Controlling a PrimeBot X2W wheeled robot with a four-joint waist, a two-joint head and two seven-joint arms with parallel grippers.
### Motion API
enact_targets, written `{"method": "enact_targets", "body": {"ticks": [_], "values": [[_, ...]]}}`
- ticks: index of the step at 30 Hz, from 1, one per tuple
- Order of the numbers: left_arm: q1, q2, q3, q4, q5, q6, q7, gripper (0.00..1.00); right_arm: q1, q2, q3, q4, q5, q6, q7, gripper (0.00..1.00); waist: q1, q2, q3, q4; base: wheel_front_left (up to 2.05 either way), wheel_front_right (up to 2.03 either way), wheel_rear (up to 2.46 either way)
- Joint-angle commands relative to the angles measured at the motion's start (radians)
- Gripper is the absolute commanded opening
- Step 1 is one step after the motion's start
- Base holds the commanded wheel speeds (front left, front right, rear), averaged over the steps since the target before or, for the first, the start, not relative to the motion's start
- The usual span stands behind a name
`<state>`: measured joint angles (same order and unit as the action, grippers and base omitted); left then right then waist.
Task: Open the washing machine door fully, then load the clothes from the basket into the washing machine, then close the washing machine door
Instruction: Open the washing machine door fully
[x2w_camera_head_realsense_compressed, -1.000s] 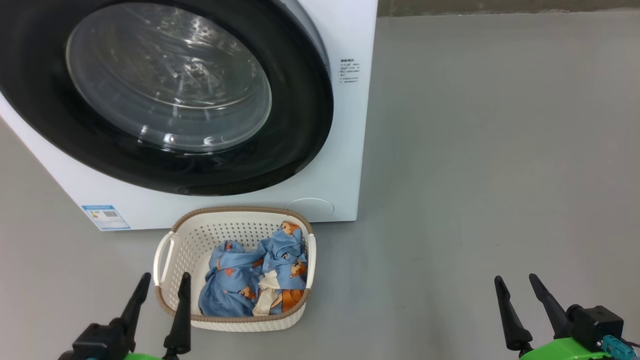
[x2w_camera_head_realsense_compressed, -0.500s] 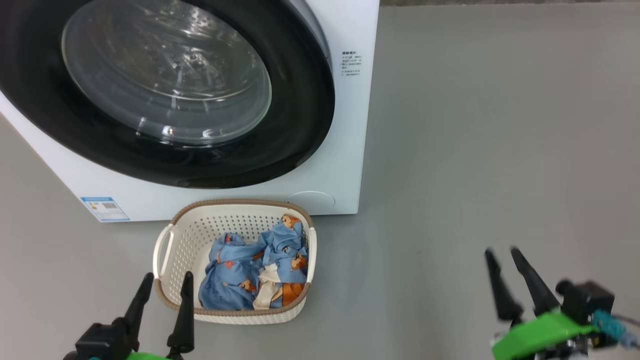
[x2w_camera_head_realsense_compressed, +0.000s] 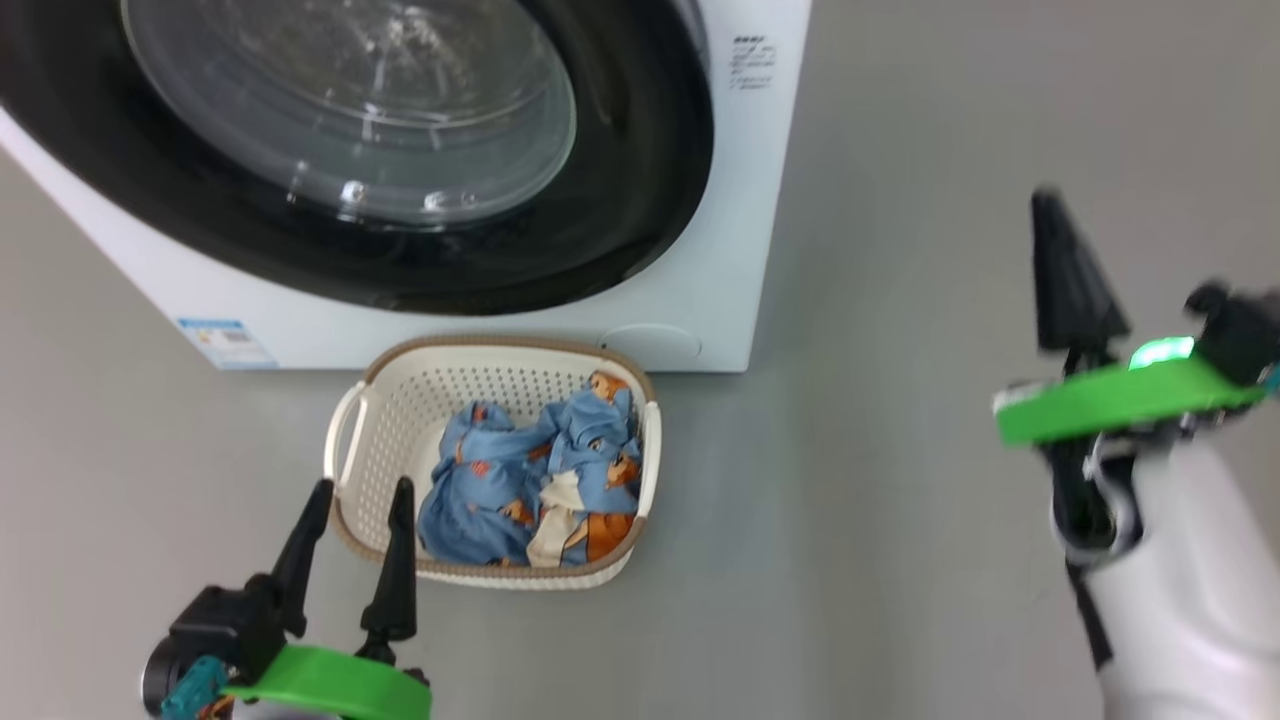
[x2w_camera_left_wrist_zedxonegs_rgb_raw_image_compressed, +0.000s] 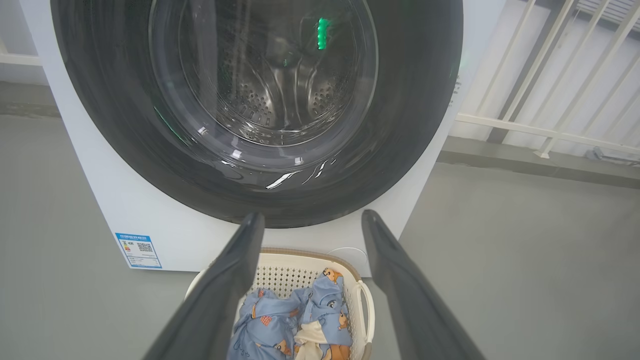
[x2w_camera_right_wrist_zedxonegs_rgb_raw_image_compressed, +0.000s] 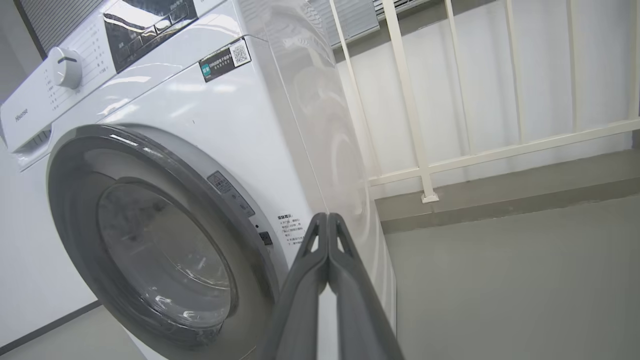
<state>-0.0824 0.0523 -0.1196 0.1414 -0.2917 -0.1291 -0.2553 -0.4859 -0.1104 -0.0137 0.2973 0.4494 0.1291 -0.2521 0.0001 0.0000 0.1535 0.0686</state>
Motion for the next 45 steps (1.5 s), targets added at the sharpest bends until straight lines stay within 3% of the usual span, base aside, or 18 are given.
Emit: {"method": "enact_targets", "body": {"ticks": [1,10,17,25,35,45], "values": [[-0.037,0.011,0.029,-0.028,-0.014,-0.002,-0.006,1.00,-0.037,-0.001,0.022,-0.017,0.010,0.002,-0.010,0.00,0.0000,0.0000,0.041,0.034,0.00,0.00,0.00],[-0.094,0.006,-0.016,-0.019,-0.027,-0.002,-0.006,1.00,-0.289,-0.061,0.083,0.106,0.172,0.002,-0.010,0.00,0.0000,0.0000,0.111,0.105,0.00,0.00,0.00],[-0.121,0.002,-0.045,-0.009,-0.043,-0.002,-0.006,1.00,-0.422,-0.140,0.219,0.187,0.498,0.002,0.072,0.00,0.0000,0.0000,0.148,0.157,0.00,0.00,0.00],[-0.152,-0.001,-0.071,-0.002,-0.063,-0.002,-0.006,1.00,-0.500,-0.233,0.326,0.168,0.874,0.002,0.291,0.00,0.0000,0.0000,0.196,0.206,0.00,0.00,0.00],[-0.180,-0.002,-0.102,-0.002,-0.080,-0.002,-0.006,1.00,-0.577,-0.290,0.357,0.219,1.066,0.002,0.483,0.00,0.0000,0.0000,0.239,0.236,0.00,0.00,0.00],[-0.216,-0.002,-0.137,-0.008,-0.107,-0.002,-0.006,1.00,-0.679,-0.313,0.356,0.300,1.110,0.002,0.588,0.00,0.0000,0.0000,0.287,0.270,0.00,0.00,0.00]]}}
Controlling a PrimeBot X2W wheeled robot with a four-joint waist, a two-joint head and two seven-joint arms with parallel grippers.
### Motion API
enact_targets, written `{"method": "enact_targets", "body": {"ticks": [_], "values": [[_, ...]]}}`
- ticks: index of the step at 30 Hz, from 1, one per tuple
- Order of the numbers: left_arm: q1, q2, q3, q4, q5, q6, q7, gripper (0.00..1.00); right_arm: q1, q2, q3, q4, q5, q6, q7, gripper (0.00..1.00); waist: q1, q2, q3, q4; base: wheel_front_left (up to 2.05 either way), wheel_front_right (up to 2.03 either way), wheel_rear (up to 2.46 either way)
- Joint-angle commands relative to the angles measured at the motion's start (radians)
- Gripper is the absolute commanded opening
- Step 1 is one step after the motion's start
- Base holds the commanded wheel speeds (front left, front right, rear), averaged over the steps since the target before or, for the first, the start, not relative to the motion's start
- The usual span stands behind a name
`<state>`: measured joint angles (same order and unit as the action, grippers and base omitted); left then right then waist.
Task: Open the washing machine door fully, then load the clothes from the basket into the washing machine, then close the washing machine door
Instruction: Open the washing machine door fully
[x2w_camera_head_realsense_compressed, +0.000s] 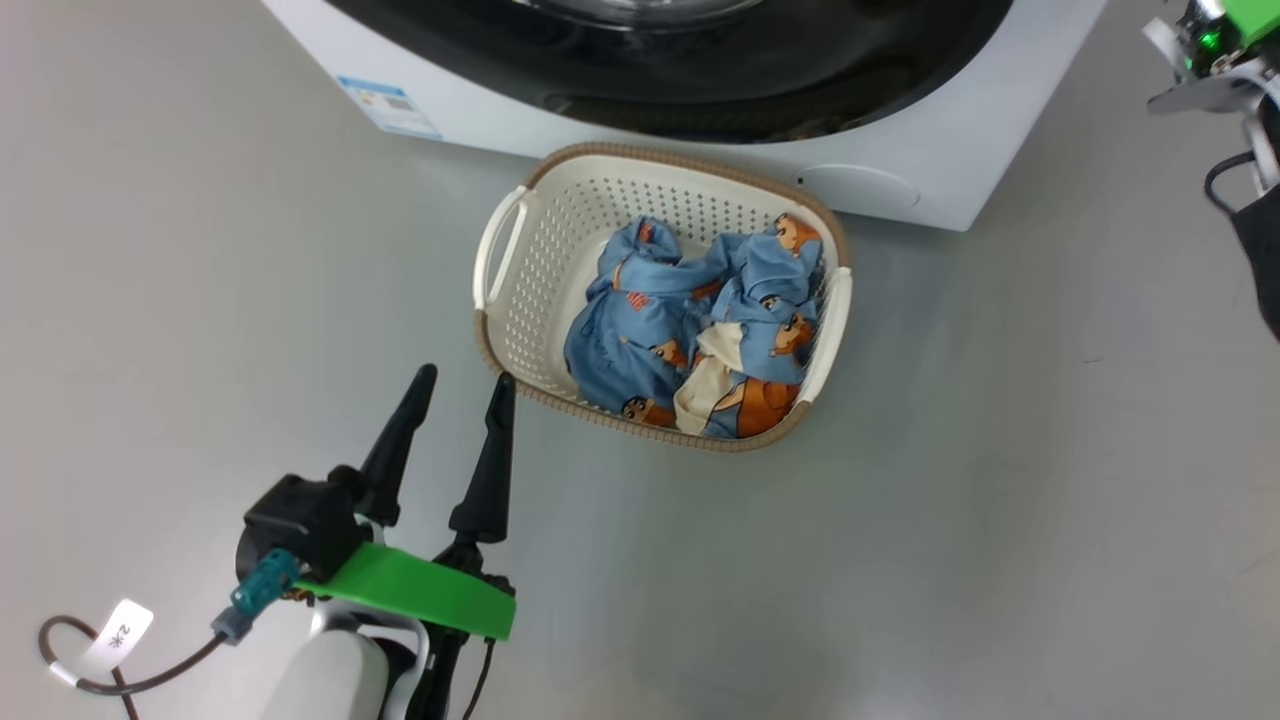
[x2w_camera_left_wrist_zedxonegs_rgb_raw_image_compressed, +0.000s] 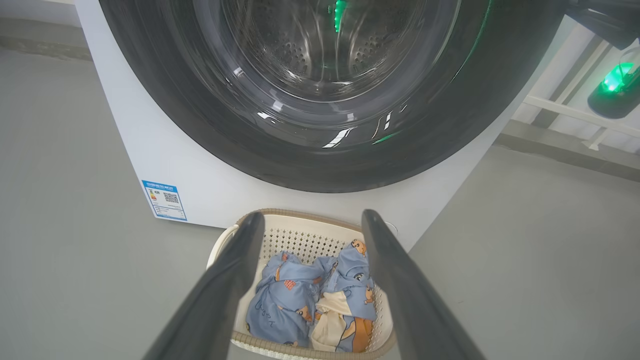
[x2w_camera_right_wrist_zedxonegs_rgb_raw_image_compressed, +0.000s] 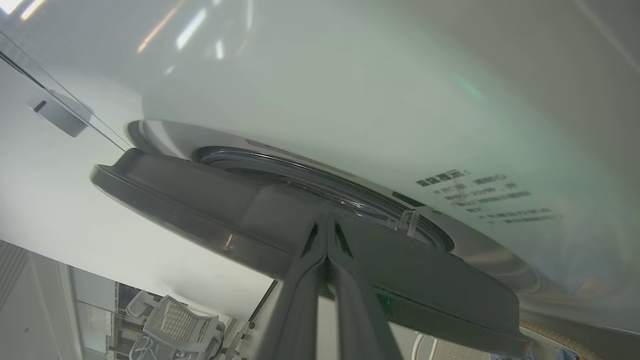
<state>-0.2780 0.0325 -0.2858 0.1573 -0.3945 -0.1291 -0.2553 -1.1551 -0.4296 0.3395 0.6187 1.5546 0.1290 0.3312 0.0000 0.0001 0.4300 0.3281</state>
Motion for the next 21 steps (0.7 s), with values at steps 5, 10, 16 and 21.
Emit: {"method": "enact_targets", "body": {"ticks": [5,10,16,21], "values": [[-0.031,0.018,0.018,-0.025,-0.016,-0.002,-0.006,1.00,-0.049,0.006,0.006,0.014,0.008,0.002,0.029,0.00,0.0000,-0.0001,0.028,0.026,0.00,0.00,0.00],[-0.040,0.018,0.011,-0.029,-0.024,-0.002,-0.006,1.00,-0.081,0.010,0.022,0.040,-0.003,0.002,0.047,0.00,0.0000,-0.0001,0.041,0.037,0.00,0.00,0.00],[-0.049,0.018,0.005,-0.033,-0.033,-0.002,-0.006,1.00,-0.100,0.020,0.042,0.057,-0.011,0.002,0.068,0.00,0.0000,-0.0001,0.045,0.043,0.00,0.00,0.00],[-0.043,0.018,0.004,-0.030,-0.030,-0.002,-0.006,1.00,-0.068,0.029,0.071,0.046,-0.007,0.002,0.107,0.00,0.0000,-0.0001,0.023,0.037,0.00,0.00,0.00]]}}
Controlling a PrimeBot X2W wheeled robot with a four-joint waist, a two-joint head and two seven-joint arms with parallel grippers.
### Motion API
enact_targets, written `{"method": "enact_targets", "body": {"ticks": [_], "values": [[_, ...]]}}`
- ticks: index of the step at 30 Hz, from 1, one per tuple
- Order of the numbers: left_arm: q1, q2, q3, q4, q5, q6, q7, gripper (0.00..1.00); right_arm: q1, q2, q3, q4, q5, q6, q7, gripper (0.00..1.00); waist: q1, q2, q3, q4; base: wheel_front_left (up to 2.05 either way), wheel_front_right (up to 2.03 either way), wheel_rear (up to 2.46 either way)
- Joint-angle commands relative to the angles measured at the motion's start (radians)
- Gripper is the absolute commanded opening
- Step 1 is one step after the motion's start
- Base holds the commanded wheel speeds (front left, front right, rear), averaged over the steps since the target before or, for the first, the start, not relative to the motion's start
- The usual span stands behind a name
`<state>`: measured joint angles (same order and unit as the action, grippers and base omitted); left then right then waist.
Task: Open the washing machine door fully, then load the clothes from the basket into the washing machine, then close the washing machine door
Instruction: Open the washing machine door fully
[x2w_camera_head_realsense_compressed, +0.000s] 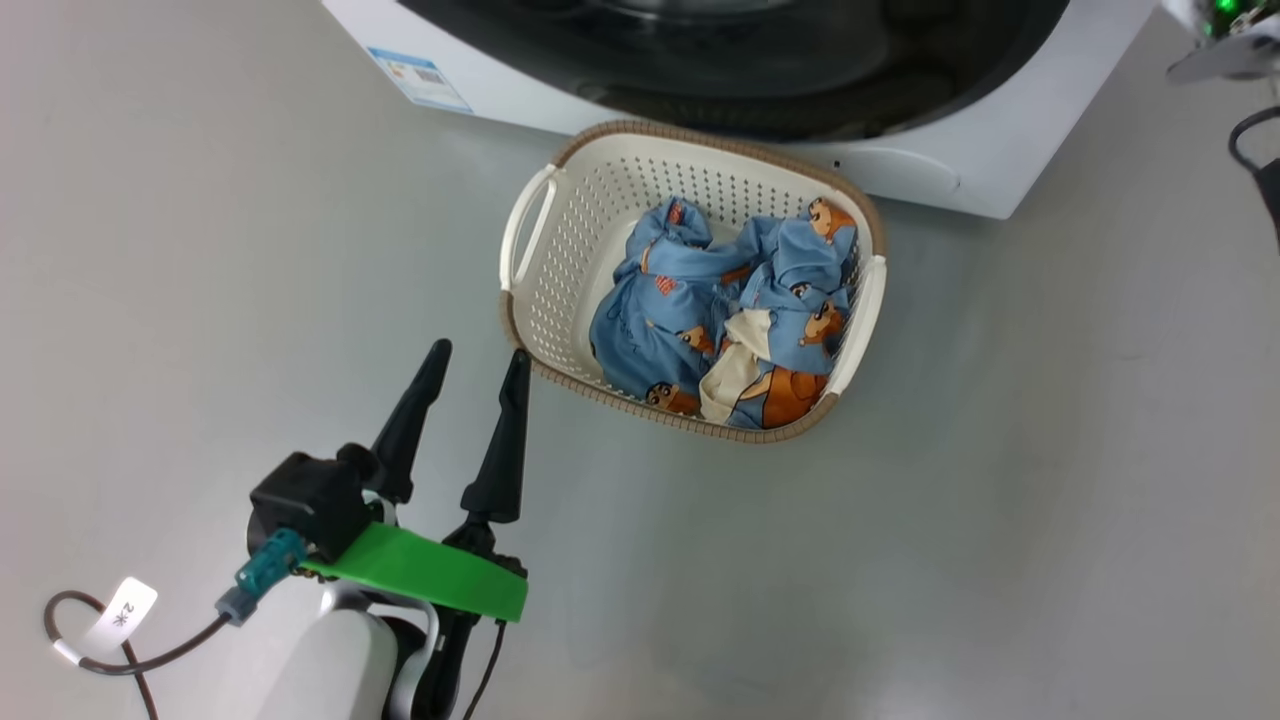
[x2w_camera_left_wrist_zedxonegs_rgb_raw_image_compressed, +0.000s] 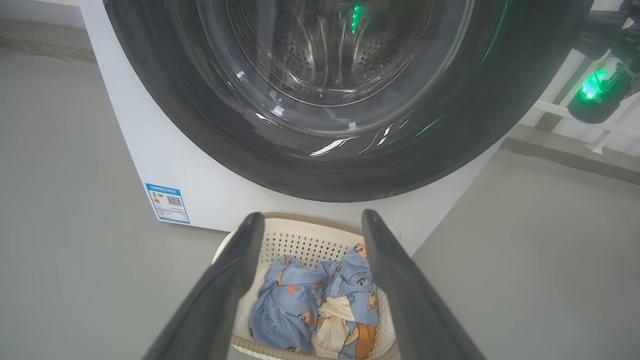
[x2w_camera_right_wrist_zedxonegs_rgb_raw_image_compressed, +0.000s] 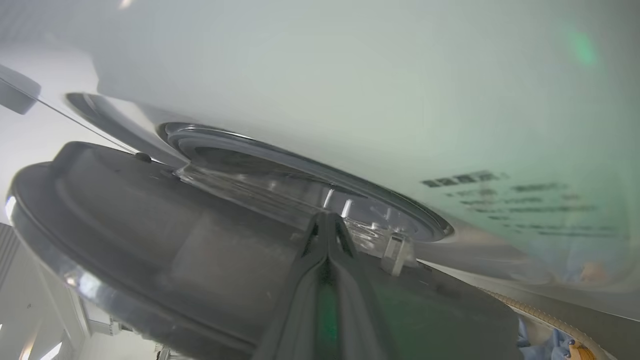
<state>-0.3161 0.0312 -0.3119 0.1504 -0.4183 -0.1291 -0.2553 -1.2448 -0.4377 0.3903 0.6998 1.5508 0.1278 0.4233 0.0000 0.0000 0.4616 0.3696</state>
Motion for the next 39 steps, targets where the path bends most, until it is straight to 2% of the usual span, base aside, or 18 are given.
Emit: {"method": "enact_targets", "body": {"ticks": [1,25,39], "values": [[-0.003,0.019,0.030,-0.023,-0.005,-0.002,-0.006,1.00,0.031,0.038,0.025,-0.042,-0.002,0.003,0.020,0.00,0.0000,0.0000,-0.014,-0.007,0.00,0.00,0.00],[0.068,0.019,0.044,-0.003,0.040,-0.002,-0.006,1.00,0.318,0.073,0.139,-0.267,0.017,0.003,0.096,0.00,0.0000,0.0000,-0.168,-0.051,0.00,0.00,0.00],[0.124,0.019,0.041,0.004,0.060,-0.002,-0.006,1.00,0.436,0.119,0.192,-0.351,0.033,0.003,0.126,0.00,0.0000,0.0000,-0.251,-0.033,0.00,0.00,0.00]]}}
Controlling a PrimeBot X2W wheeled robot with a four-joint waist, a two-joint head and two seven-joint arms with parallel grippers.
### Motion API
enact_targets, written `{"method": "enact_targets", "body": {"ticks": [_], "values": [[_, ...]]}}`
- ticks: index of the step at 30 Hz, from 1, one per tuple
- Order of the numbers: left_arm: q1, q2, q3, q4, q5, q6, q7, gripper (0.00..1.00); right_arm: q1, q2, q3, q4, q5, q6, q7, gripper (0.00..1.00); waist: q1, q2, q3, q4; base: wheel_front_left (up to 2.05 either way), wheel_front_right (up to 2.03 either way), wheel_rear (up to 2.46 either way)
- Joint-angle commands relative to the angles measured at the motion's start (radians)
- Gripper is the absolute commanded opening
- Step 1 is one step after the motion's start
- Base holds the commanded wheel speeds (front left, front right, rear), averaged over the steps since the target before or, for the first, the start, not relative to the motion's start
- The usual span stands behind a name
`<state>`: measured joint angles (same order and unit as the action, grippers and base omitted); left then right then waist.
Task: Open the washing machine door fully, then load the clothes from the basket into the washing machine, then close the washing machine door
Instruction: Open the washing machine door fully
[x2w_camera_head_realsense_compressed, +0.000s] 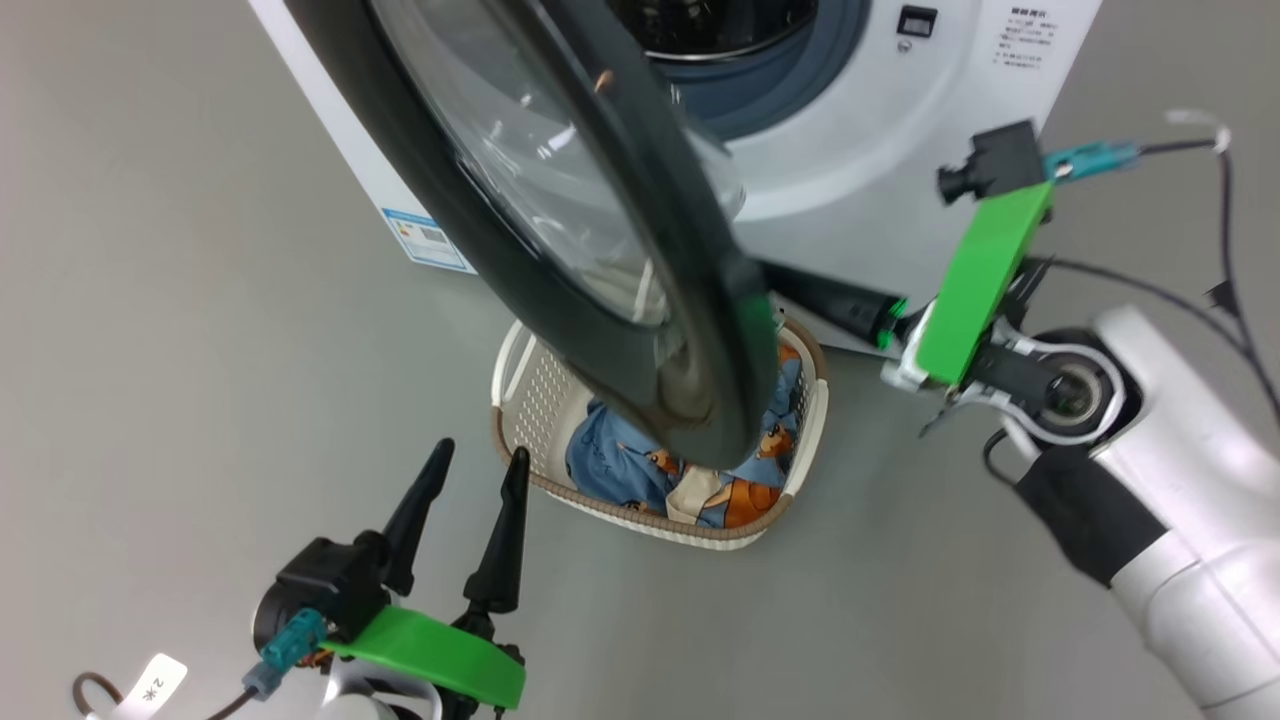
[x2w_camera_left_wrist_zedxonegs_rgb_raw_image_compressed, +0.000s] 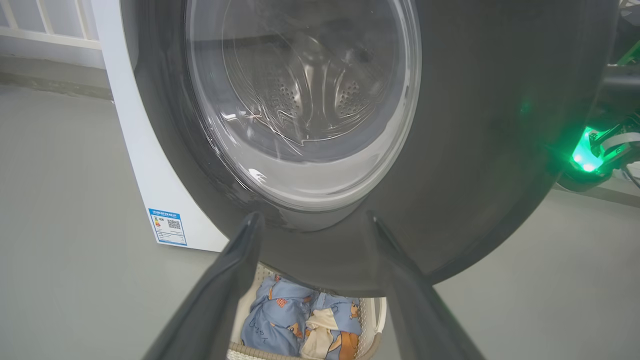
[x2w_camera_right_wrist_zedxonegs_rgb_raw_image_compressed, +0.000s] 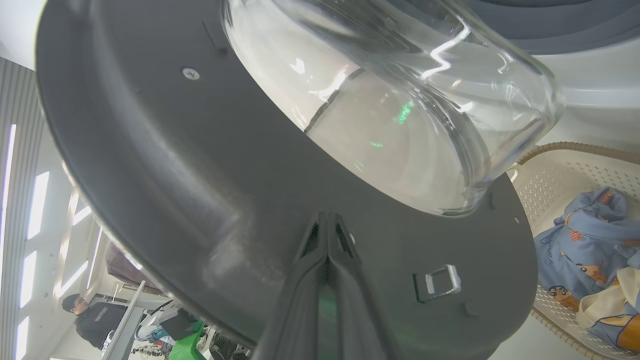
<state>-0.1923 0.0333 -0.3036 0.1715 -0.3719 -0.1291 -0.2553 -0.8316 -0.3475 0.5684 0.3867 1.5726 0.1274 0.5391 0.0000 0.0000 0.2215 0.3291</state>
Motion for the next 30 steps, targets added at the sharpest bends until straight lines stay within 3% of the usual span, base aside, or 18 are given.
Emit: {"method": "enact_targets", "body": {"ticks": [1,14,24,25,26,27,28,30], "values": [[0.003,0.017,0.033,-0.017,0.014,-0.002,-0.006,1.00,0.029,0.034,0.018,-0.042,0.012,0.003,0.012,0.00,0.0000,0.0000,-0.016,0.010,0.00,0.00,0.00],[0.024,0.017,0.039,-0.020,0.020,-0.002,-0.006,1.00,0.083,0.119,0.071,-0.068,0.009,0.003,0.035,0.00,0.0000,0.0000,-0.047,0.032,0.00,0.00,0.00],[0.030,0.020,0.057,-0.018,0.026,-0.002,-0.006,1.00,0.103,0.130,0.065,-0.049,0.001,0.003,0.014,0.00,0.0000,0.0000,-0.066,0.009,0.00,0.00,0.00],[0.031,0.022,0.059,-0.018,0.027,-0.002,-0.006,1.00,0.106,0.127,0.063,-0.051,-0.004,0.003,0.006,0.16,0.0000,0.0000,-0.069,0.004,0.00,0.00,0.00],[0.032,0.024,0.060,-0.017,0.027,-0.002,-0.006,1.00,0.111,0.122,0.060,-0.052,-0.011,0.003,-0.006,0.47,0.0000,0.0000,-0.072,-0.002,0.00,0.00,0.00],[0.033,0.027,0.059,-0.017,0.026,-0.002,-0.006,1.00,0.118,0.118,0.057,-0.053,-0.017,0.003,-0.019,0.91,0.0000,0.0000,-0.075,-0.008,0.00,0.00,0.00],[0.033,0.031,0.059,-0.017,0.025,-0.002,-0.006,1.00,0.127,0.113,0.054,-0.054,-0.019,0.003,-0.030,1.00,0.0000,0.0000,-0.078,-0.014,0.00,0.00,0.00],[0.034,0.039,0.062,-0.015,0.023,-0.002,-0.006,1.00,0.146,0.104,0.046,-0.054,-0.017,0.003,-0.048,1.00,0.0000,0.0000,-0.082,-0.028,0.00,0.00,0.00]]}}
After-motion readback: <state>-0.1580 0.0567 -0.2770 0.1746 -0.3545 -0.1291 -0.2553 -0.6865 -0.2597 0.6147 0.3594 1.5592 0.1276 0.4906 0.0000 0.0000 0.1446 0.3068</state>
